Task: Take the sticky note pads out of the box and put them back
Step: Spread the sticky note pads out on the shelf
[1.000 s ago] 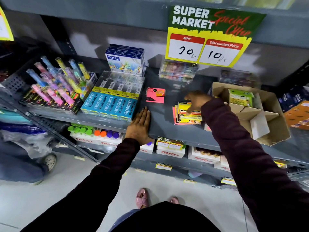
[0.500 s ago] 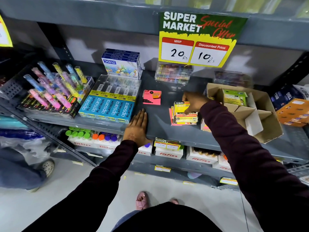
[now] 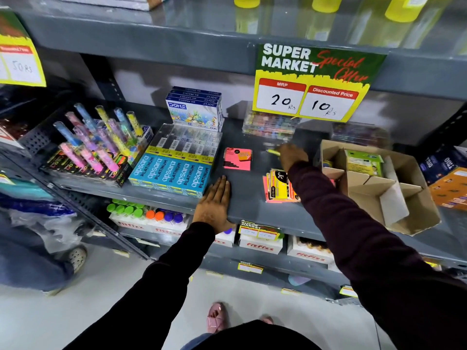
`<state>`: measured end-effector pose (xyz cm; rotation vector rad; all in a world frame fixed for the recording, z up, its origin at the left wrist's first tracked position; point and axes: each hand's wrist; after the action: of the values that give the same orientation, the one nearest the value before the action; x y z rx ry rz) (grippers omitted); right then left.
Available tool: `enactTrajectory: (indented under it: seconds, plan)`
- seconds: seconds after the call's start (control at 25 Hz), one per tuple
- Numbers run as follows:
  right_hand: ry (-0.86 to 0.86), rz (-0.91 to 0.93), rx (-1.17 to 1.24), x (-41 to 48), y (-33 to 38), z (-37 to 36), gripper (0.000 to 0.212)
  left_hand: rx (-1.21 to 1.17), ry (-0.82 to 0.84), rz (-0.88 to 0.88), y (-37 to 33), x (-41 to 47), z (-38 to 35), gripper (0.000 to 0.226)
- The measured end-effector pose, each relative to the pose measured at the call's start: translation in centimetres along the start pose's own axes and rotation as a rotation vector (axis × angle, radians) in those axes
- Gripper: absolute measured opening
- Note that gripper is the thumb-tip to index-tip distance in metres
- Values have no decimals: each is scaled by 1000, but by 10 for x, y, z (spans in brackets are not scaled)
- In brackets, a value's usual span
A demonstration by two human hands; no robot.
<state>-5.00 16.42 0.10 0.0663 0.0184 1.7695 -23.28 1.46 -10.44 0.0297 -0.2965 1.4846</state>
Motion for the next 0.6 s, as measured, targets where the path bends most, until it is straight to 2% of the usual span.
enactTrajectory:
  seconds: [0.2, 0.32, 0.44, 0.52, 0.6]
  plan:
    - [215, 68, 99, 3, 0, -3, 41, 21, 29, 3, 0, 0, 0, 113]
    - [255, 137, 63, -5, -9, 15, 52, 17, 40, 11, 1, 0, -3, 116]
    - [391, 185, 11, -26, -22, 23, 69, -13, 19, 17, 3, -1, -4, 118]
    - [392, 200, -52, -41, -26, 18, 79, -26, -6, 14, 2, -1, -4, 118]
    - [310, 208, -67, -49, -25, 13, 79, -37, -43, 2, 1, -2, -2, 116]
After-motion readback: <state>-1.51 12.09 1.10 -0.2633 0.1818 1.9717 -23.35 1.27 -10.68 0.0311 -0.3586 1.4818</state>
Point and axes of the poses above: each hand's wrist, its own x-axis towards the middle knuckle, its own z-axis out of the back of the hand, y = z × x, and after that the axes turned 9 degrees about -y, right-handed
